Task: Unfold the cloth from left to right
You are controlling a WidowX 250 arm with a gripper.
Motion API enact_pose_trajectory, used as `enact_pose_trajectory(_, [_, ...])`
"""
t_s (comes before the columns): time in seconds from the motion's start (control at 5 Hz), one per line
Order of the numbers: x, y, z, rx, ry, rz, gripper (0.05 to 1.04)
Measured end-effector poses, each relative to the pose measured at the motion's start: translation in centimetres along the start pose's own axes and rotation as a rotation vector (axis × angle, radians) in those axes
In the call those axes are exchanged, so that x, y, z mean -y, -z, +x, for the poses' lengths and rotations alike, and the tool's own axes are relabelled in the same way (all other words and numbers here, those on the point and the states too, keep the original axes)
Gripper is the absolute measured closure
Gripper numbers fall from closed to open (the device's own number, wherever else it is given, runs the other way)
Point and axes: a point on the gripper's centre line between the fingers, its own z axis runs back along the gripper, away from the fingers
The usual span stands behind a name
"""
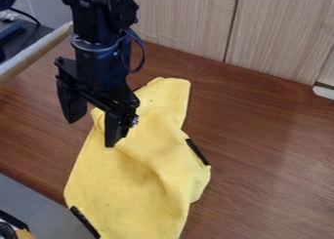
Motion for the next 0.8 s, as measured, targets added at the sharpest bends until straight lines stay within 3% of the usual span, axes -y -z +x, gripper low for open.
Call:
enact_pose_trajectory(0.2, [0.2,0.5,-0.1,-0.023,0.003,-0.011,0.083])
enact_pose_trajectory(0.6, [-3.5,2.5,0.5,-0.099,-0.197,-0.107,0.083])
enact_pose_trajectory(0.8, [-4.3,2.8,1.9,-0.073,-0.257,-0.151,0.083])
